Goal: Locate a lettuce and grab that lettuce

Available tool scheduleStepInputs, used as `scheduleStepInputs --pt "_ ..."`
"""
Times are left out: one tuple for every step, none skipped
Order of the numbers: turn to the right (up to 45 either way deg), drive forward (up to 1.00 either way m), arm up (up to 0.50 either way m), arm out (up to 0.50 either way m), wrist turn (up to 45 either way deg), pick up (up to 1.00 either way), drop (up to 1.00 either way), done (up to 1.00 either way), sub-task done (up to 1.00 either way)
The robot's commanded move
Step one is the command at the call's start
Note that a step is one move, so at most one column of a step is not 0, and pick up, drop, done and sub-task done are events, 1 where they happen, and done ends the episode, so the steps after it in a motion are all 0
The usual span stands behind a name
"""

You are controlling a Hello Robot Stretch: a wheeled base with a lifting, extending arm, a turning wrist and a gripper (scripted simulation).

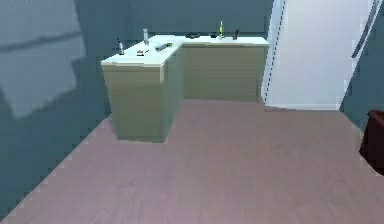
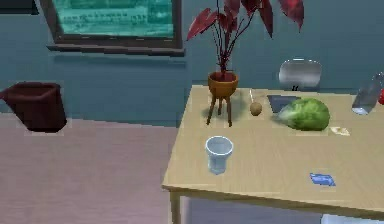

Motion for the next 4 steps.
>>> scheduleStepInputs --pt "30.0 0.00 0.00 0.00 0.0 0.00 0.00 0.00 0.00" --pt "45.0 0.00 0.00 0.00 0.0 0.00 0.00 0.00 0.00" --pt "42.0 0.00 0.00 0.00 0.0 0.00 0.00 0.00 0.00" --pt "0.0 0.30 0.00 0.00 0.0 0.00 0.00 0.00 0.00"
